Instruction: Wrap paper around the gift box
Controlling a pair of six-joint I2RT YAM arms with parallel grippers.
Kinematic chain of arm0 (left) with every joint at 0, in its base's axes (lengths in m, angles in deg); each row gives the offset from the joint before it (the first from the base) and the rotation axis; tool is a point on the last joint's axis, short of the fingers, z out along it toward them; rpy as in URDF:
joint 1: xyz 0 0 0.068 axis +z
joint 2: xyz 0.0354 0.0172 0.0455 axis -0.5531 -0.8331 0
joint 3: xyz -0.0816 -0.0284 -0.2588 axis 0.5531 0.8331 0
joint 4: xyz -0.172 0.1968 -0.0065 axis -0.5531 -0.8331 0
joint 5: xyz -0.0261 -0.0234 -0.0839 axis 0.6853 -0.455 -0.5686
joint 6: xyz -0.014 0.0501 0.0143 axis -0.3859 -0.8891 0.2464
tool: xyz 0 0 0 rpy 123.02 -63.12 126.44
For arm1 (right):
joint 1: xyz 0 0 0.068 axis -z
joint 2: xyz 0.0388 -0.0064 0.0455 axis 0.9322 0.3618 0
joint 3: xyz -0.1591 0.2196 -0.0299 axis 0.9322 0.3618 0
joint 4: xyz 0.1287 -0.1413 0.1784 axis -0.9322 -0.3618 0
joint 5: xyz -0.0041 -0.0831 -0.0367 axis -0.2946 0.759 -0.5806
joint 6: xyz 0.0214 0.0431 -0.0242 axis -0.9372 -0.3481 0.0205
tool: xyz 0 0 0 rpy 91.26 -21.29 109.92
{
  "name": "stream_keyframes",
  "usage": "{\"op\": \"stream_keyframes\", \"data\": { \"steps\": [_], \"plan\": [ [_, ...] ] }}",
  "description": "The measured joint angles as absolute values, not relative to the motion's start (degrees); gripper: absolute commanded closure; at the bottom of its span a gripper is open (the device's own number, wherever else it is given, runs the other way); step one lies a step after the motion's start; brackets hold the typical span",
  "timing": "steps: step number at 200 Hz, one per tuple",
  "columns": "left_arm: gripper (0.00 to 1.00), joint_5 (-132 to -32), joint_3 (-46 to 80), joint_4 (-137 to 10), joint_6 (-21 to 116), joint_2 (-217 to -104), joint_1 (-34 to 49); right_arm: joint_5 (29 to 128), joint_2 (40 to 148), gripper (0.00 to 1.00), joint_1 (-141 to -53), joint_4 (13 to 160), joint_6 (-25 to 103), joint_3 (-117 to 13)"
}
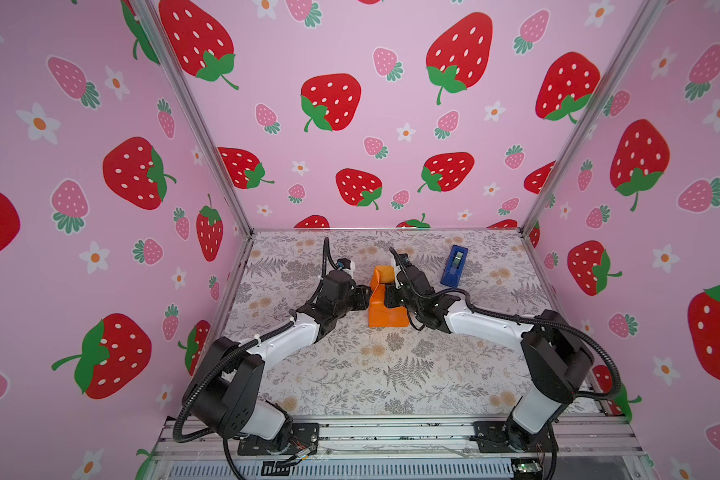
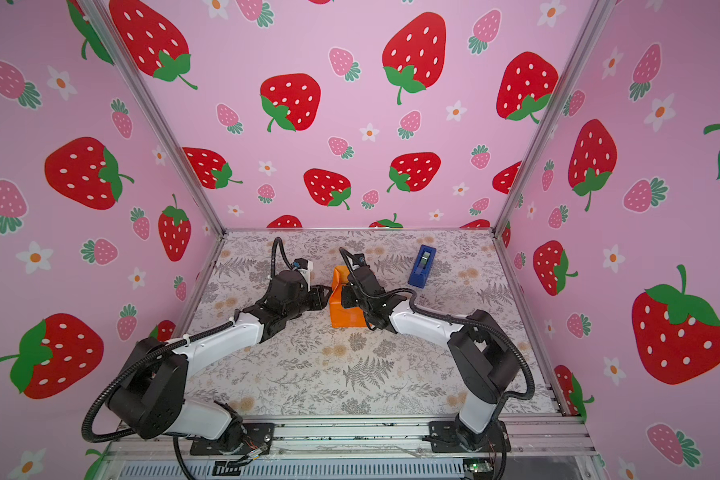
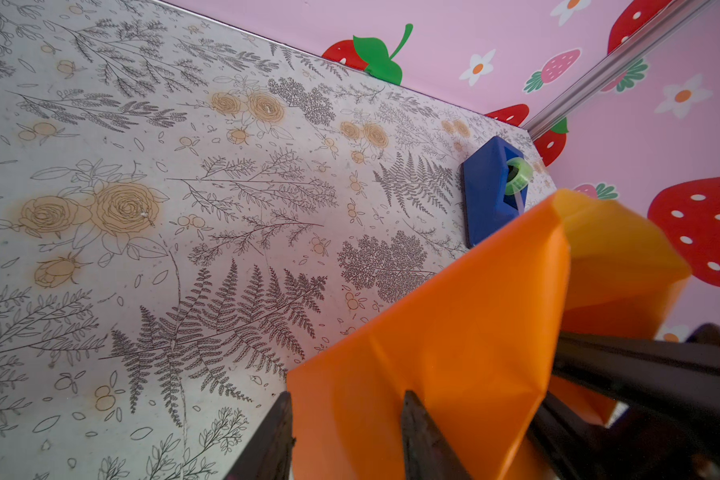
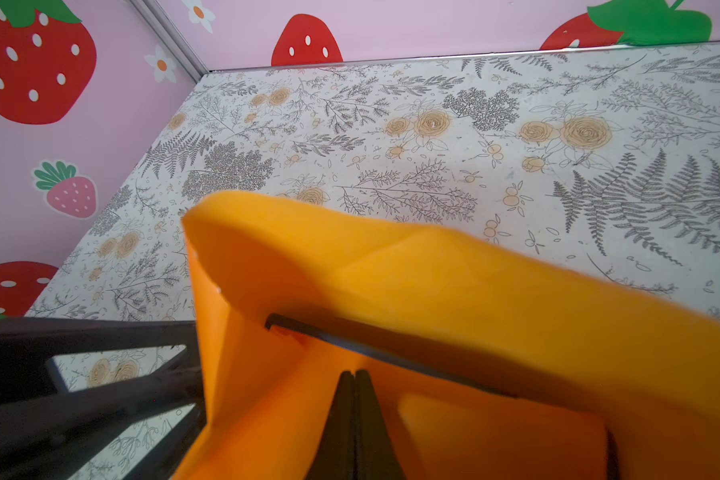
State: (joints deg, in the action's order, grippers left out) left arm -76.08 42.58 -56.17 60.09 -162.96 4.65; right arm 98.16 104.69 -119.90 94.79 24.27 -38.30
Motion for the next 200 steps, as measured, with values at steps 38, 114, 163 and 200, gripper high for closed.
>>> {"op": "stream_keyframes", "data": {
  "steps": [38,114,163,200],
  "plan": [
    [0.54,-75.5,42.6,-55.7,61.3,-163.1,4.0,98.2,104.7,1.0,-119.9,94.8,24.2,-38.3],
    [0.58,-75.0,42.3,-55.8,62.9,-163.0,3.6,98.2,104.7,1.0,-119.9,94.8,23.9,-38.3],
    [0.63,-75.2,41.9,-55.5,64.2,-163.0,3.3,98.2,104.7,1.0,-119.9,94.8,23.8,-38.3],
    [0.64,-75.7,40.7,-54.6,64.7,-164.5,2.9,98.2,104.7,1.0,-119.9,94.8,23.8,-38.3]
  ]
}}
